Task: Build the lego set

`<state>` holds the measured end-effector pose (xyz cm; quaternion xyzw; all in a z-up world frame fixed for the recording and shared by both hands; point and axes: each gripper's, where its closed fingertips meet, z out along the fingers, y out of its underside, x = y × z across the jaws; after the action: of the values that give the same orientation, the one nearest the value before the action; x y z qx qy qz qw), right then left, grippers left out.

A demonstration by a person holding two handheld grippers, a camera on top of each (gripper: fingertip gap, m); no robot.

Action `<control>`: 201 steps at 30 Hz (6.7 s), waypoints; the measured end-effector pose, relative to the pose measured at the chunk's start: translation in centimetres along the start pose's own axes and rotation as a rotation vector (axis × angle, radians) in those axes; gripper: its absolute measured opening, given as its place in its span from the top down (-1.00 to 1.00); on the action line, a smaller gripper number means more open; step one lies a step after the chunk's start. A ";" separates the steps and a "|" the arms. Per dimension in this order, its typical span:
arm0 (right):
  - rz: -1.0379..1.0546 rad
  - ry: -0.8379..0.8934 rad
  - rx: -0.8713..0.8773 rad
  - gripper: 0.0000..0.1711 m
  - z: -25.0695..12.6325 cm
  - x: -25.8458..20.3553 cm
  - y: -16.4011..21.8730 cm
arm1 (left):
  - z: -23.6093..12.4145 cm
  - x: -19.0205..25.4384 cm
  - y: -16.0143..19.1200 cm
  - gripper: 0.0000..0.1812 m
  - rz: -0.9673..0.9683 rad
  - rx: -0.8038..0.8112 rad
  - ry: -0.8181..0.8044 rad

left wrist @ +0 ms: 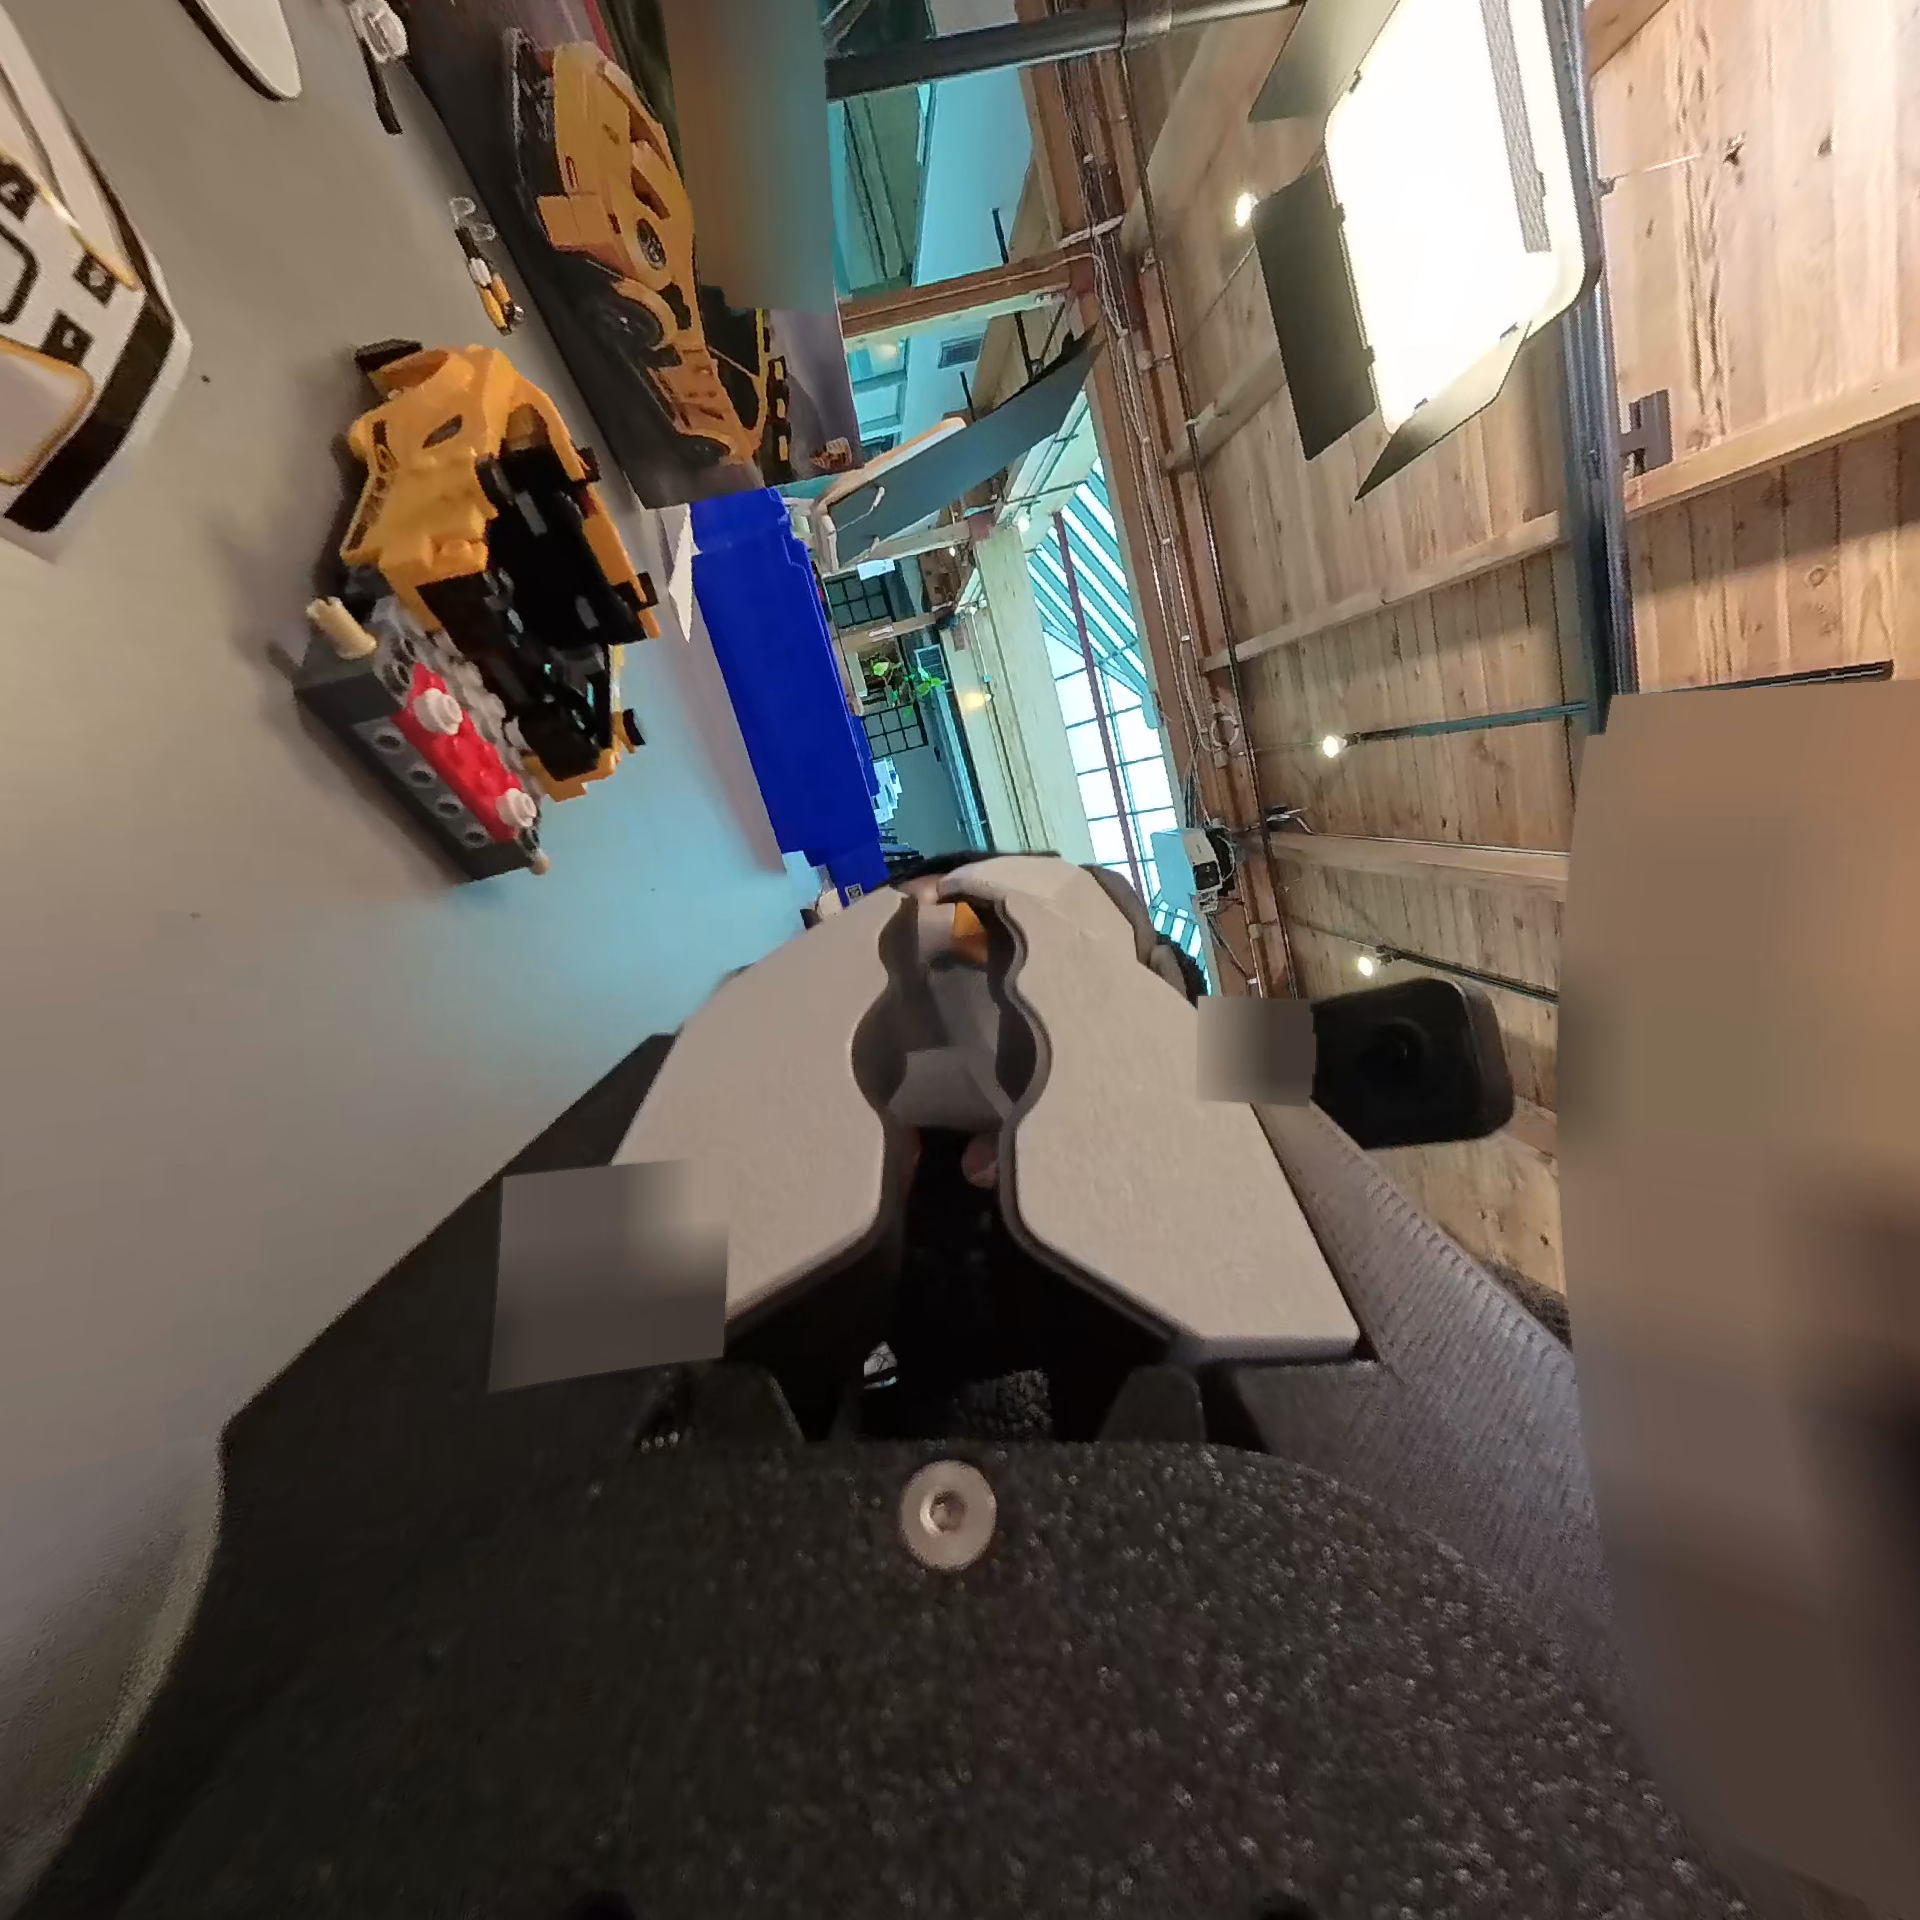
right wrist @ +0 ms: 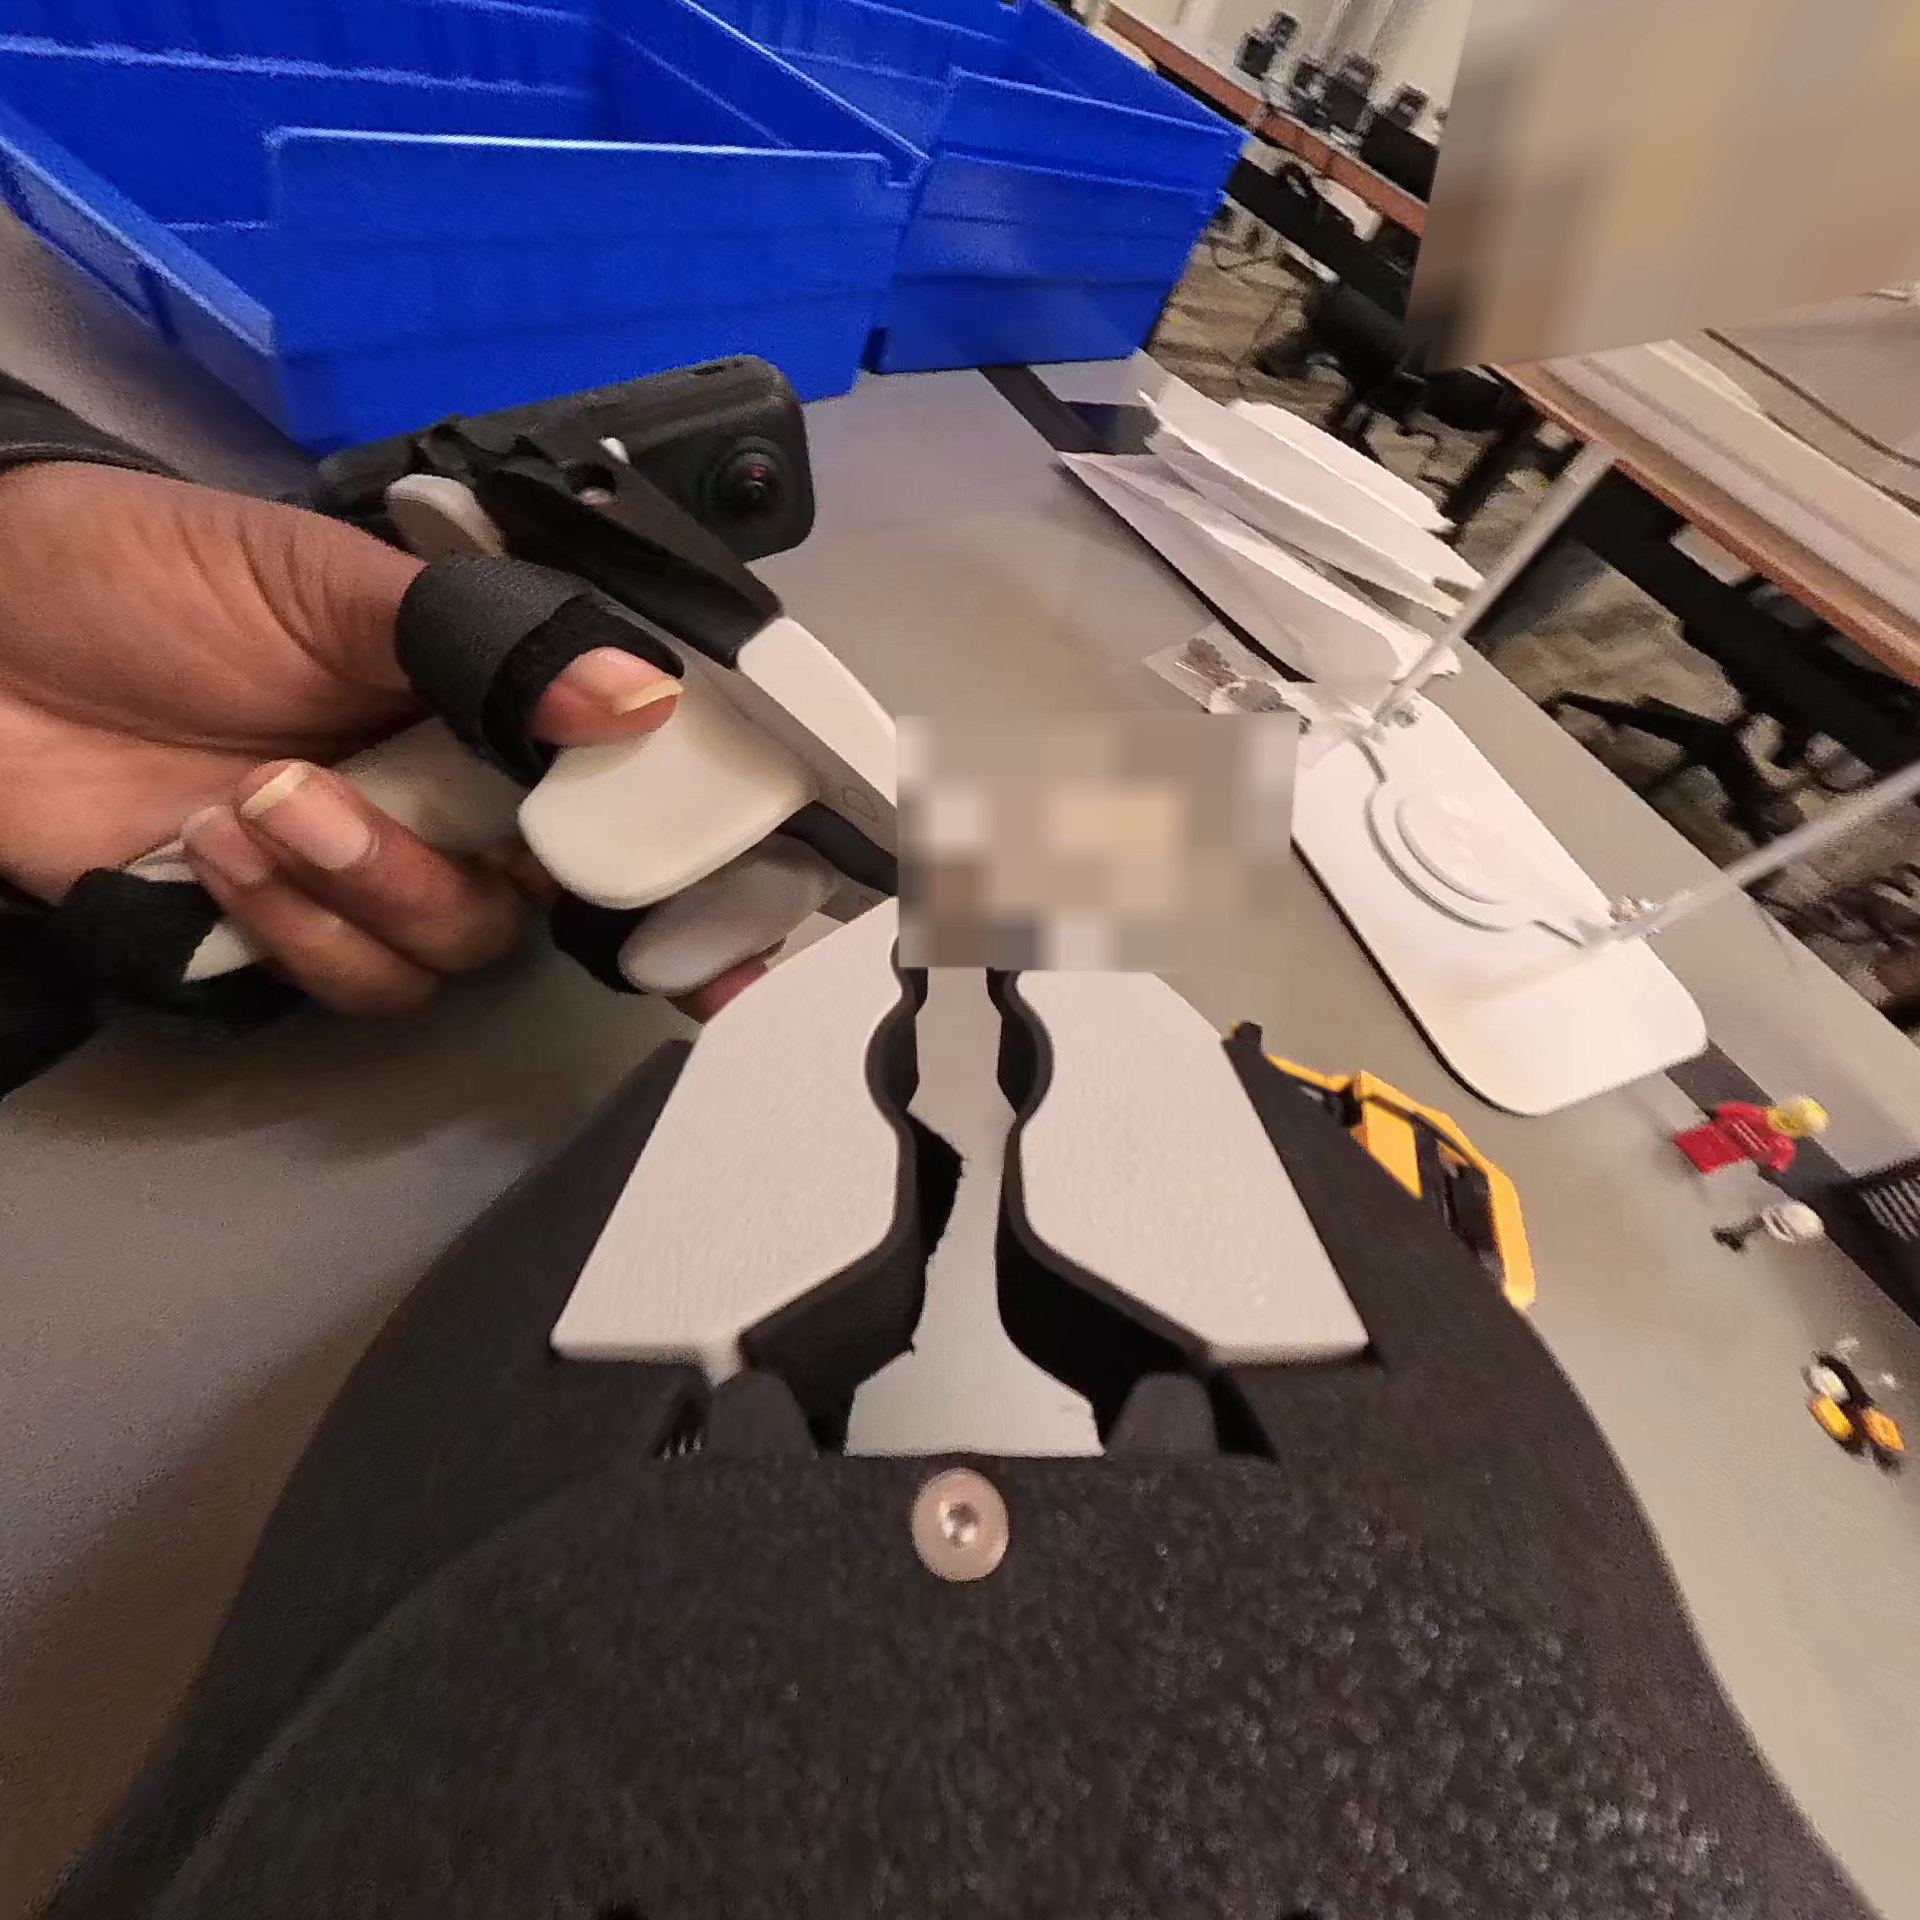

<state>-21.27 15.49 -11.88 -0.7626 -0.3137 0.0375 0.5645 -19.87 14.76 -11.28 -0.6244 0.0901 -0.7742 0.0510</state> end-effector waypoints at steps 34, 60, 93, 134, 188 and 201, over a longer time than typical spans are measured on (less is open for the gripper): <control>-0.064 -0.760 0.069 0.88 -3.4 -2.4 1.3 | 0.5 0.1 3.9 0.89 0.067 -0.381 0.035; -0.040 -0.465 -0.067 0.89 -3.4 -1.1 1.6 | 0.6 0.5 3.0 0.83 0.108 -0.247 -0.001; -0.267 -0.601 -0.061 0.91 -6.7 -2.7 0.3 | 0.7 2.3 7.0 0.98 0.180 -0.467 0.121; -0.233 -0.614 -0.627 0.91 -7.5 -5.8 8.4 | -2.1 -6.5 12.9 0.67 1.302 -0.933 -0.515; -0.279 -0.583 -0.760 0.90 -6.9 -5.7 9.8 | -2.7 -6.6 11.7 0.70 1.364 -0.941 -0.405; -0.324 -0.647 -0.756 0.90 -7.0 -6.0 10.0 | -2.8 -6.7 11.9 0.71 1.382 -0.954 -0.401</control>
<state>-18.84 4.84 -19.95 -0.8041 -0.5778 0.0674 0.1224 -21.53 4.56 -20.65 -0.5090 0.7545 -0.3243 0.2579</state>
